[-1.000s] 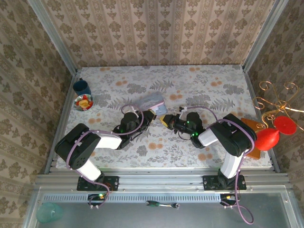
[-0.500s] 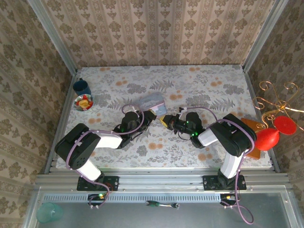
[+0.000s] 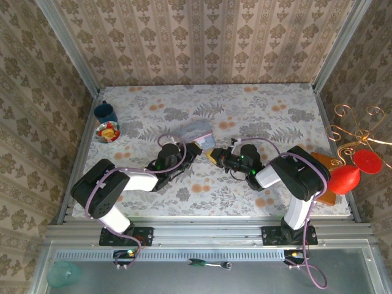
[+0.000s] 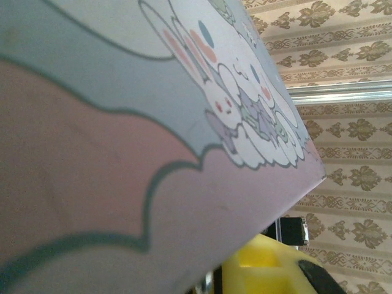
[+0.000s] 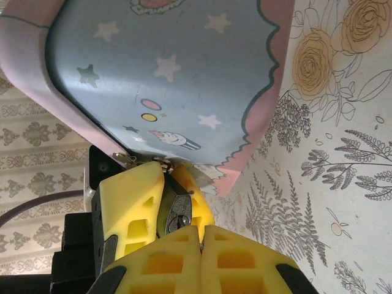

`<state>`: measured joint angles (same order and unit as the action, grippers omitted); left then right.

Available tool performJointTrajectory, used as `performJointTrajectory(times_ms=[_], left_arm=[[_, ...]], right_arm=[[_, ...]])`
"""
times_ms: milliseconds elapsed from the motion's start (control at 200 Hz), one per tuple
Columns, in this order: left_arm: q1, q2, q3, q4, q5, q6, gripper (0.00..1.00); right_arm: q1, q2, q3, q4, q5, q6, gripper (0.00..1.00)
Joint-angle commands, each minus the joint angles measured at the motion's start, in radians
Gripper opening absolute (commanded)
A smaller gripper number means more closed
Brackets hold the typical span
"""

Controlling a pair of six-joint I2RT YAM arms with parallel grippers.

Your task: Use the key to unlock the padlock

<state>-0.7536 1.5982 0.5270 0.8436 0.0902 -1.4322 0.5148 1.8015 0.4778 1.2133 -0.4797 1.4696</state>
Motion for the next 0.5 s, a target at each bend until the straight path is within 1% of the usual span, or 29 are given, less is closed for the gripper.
performJointTrajectory(times_ms=[0, 215, 495], left_arm=[[-0.088, -0.027, 0.034, 0.034, 0.204, 0.017, 0.01], [-0.087, -0.049, -0.001, 0.068, 0.149, 0.008, 0.00], [-0.085, -0.058, -0.043, 0.165, 0.091, -0.016, 0.00]], right_arm=[[0.014, 0.015, 0.033, 0.089, -0.008, -0.007, 0.00], [0.010, 0.010, 0.017, 0.087, 0.007, -0.028, 0.00], [0.008, -0.004, 0.005, 0.090, 0.014, -0.028, 0.02]])
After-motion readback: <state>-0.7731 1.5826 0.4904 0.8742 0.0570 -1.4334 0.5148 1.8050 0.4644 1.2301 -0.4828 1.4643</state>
